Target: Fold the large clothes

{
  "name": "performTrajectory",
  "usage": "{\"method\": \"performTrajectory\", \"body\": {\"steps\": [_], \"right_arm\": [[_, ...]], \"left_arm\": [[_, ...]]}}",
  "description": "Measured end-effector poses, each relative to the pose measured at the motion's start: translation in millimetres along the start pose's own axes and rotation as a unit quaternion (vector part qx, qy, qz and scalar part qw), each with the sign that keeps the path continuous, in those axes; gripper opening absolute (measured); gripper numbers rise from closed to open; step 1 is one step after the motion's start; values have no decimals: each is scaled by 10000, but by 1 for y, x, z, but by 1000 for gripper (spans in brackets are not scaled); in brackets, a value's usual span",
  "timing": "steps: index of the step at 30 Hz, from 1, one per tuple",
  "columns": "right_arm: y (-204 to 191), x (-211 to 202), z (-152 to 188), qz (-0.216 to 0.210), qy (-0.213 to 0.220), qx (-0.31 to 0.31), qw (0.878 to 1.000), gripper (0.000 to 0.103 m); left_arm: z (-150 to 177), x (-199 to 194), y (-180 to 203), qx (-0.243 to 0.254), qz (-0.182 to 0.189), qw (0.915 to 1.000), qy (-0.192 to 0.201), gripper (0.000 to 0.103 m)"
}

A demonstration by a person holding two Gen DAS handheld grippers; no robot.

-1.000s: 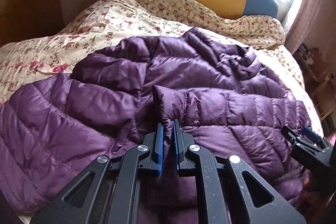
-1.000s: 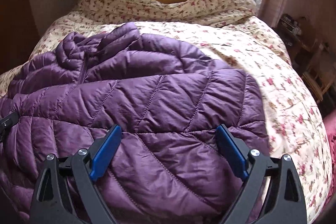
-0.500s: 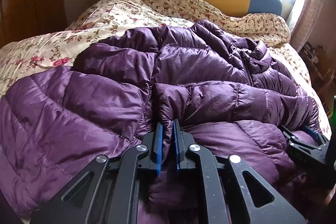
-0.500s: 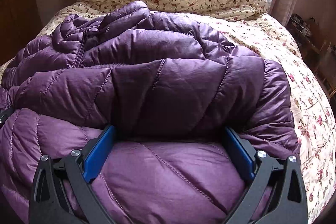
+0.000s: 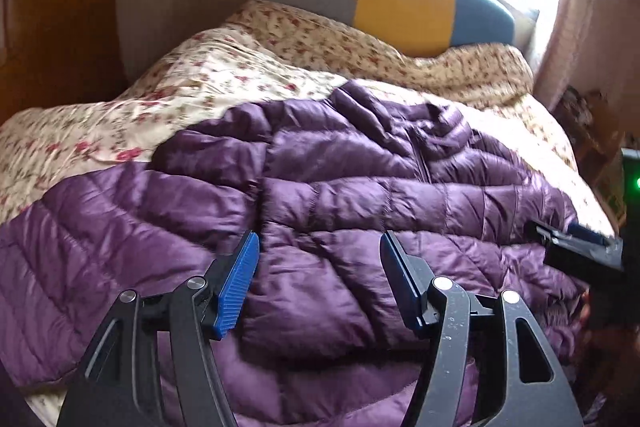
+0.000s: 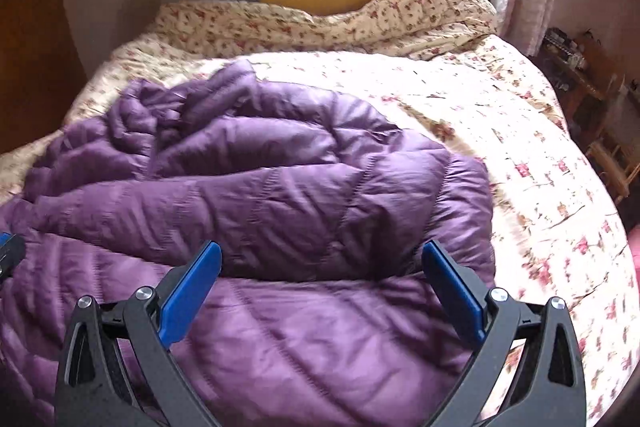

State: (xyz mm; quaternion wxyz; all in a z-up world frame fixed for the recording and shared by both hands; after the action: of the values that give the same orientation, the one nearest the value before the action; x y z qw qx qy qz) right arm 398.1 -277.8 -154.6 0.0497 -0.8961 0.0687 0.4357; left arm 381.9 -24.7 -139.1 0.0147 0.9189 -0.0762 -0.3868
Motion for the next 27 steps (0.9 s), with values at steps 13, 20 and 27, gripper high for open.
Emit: {"method": "performTrajectory", "body": {"steps": [13,20,27], "right_arm": [[-3,37,20,153,-94,-190,9997,101],[-4,37,19,190,-56,-207,9996,101],[-4,36,20,203,-37,-215,9996,101]], "left_arm": [[16,38,-21,-350,103,9981,-497,64],[37,-23,-61,-1176,172,9923,-347,71],[110,-106,-168,-2749,-206,9607,-339,71]]}}
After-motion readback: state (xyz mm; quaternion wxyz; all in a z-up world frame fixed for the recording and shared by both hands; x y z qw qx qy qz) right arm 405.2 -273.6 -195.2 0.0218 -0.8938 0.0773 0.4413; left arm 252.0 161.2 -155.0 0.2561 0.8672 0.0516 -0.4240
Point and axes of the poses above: each gripper's, at about its wrist camera, not at the fingertips, and x roughly the way its jaws point, y to its right, z to its underside, the point moved 2 cm from there along x, roughly the way its jaws point, and after that the axes turned 3 degrees about x, right-handed, at the moved point
